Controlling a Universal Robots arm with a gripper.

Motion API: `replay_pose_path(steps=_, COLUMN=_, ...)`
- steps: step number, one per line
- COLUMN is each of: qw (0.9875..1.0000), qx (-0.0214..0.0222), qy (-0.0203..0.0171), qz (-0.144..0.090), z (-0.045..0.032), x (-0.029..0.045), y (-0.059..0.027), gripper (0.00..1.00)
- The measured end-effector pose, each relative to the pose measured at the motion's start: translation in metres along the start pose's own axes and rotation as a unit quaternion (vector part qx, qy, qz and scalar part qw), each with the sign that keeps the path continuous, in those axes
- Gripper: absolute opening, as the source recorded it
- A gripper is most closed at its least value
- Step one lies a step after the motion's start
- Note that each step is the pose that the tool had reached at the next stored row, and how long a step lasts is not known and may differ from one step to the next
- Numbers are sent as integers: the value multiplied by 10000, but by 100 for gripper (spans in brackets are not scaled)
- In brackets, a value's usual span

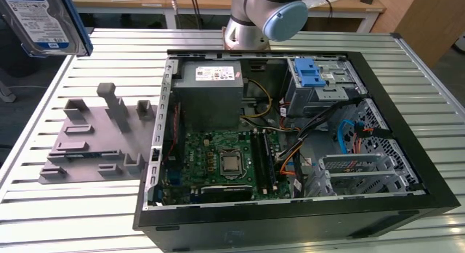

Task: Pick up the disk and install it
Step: 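Pick up the disk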

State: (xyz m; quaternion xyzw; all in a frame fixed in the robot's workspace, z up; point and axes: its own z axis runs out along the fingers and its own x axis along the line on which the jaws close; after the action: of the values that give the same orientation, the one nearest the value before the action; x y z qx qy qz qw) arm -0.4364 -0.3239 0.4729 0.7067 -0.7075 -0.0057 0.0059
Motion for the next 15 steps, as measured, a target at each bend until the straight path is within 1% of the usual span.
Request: replay_pose_path(steps=15, qw=10000, qx=-1, qy=1, qz=-1, z=-251, x=0, y=4, gripper=36)
